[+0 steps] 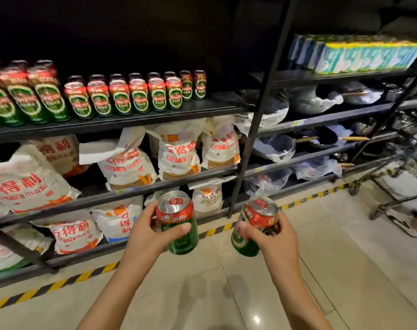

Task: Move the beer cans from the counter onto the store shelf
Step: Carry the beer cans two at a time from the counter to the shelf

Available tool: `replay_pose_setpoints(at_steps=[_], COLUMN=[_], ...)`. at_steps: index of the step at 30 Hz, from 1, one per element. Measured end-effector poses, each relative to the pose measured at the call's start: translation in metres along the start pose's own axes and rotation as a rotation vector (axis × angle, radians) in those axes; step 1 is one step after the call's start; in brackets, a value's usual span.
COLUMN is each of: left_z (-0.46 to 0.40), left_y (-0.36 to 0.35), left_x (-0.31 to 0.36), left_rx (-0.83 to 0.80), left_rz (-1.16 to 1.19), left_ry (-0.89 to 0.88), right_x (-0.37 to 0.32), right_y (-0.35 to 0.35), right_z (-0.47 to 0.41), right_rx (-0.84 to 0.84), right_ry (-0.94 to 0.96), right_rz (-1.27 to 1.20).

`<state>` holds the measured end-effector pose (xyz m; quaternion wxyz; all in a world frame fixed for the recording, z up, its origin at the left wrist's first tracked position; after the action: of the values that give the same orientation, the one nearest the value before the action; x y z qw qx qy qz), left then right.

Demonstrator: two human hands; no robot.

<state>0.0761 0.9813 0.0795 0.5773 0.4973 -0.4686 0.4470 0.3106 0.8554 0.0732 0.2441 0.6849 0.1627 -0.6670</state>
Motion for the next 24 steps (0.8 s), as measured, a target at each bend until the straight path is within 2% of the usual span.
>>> replay_pose_setpoints(at_steps=[4,9,16,24], left_z=[-0.058,-0.135,-0.251,-0.342], left_y=[-0.003,-0.005,-0.028,-0.083], left_x=[0.004,0.004,0.022,0.051], left_rx=[0.105,0.160,0.131,0.040], left_rz=[0.041,0.039,0.014,-0.055], left_ry=[0.034,0.062,0.032,-0.024], right_x=[-0.009,-0.017,-0.020,-0.019], right_y=[-0.054,-0.117,-0.184,-0.218], right_z=[-0.064,-0.133,-0.216,-0.291], right_rx=[-0.091,-0.160,-0.126,-0.068], right_ry=[0.004,0.008,-0.011,-0.057], right_rz=[0.000,-0.012,-0.017,-0.045])
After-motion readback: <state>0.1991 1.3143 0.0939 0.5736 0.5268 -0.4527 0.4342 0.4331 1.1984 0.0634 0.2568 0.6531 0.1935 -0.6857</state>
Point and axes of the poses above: each hand's wrist, its own z-axis away from the middle knuckle, its own y-axis out of the back of the hand, x = y × z, the point moved 10 cm from there along -z, towards the middle knuckle, and after that the axes turned 13 degrees about x, right-handed, at the moved point
